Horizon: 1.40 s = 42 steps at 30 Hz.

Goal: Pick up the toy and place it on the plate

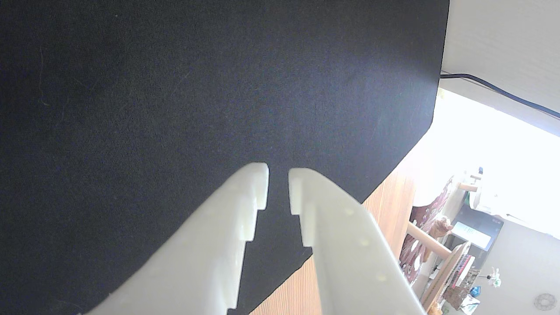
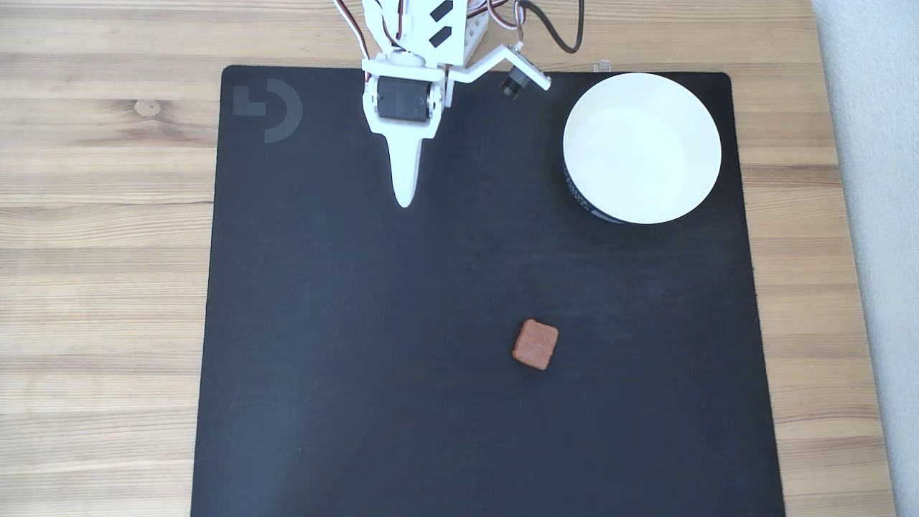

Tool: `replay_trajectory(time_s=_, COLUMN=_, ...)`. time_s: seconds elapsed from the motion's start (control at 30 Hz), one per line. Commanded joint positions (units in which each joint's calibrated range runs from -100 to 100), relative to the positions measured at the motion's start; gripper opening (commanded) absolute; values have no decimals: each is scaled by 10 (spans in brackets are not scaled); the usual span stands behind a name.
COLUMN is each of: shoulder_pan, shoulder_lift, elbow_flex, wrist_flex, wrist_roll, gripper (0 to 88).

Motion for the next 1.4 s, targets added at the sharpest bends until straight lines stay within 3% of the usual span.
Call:
replay_trajectory(time_s=0.0, shoulder_pan=4, shoulder_lift=-7, elbow_flex=3, wrist_flex=1, wrist_roll=2, gripper=23)
replay_trajectory(time_s=1.37, shoulder_pan=8, shoulder_lift=-7, elbow_flex=3, wrist_flex=3, wrist_roll=-1, gripper=23)
